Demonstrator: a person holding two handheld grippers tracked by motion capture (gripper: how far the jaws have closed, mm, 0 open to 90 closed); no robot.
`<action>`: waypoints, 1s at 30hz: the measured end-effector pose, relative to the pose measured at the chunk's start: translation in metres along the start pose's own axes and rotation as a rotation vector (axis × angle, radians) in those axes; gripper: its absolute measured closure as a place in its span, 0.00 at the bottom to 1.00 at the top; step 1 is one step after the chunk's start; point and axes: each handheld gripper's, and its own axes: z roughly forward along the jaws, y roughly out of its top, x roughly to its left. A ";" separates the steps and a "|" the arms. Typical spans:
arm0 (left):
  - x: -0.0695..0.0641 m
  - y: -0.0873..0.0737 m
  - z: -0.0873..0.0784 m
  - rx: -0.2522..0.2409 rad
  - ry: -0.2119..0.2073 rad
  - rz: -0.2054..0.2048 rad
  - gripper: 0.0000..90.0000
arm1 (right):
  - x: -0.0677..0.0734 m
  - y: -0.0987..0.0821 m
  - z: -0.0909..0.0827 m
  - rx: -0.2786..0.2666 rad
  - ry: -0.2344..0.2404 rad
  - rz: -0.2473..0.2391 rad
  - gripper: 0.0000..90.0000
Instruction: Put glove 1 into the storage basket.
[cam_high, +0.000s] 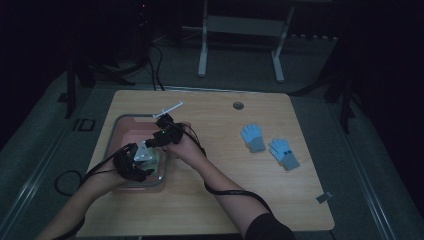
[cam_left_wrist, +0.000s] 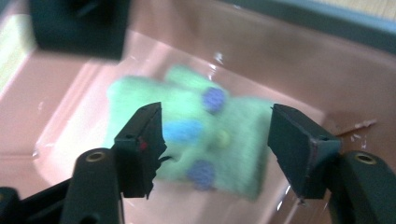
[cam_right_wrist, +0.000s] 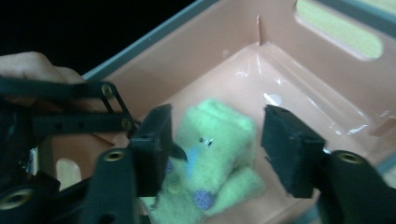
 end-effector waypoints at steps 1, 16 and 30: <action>0.002 0.000 -0.003 -0.012 0.005 -0.022 0.34 | 0.000 -0.001 -0.003 -0.003 0.003 0.000 0.44; -0.016 0.037 -0.025 -0.153 -0.085 -0.129 0.03 | 0.008 -0.033 -0.056 -0.032 0.072 -0.092 0.21; -0.050 0.078 -0.009 -0.244 -0.198 -0.109 0.02 | -0.023 -0.082 -0.111 -0.042 -0.032 -0.088 0.19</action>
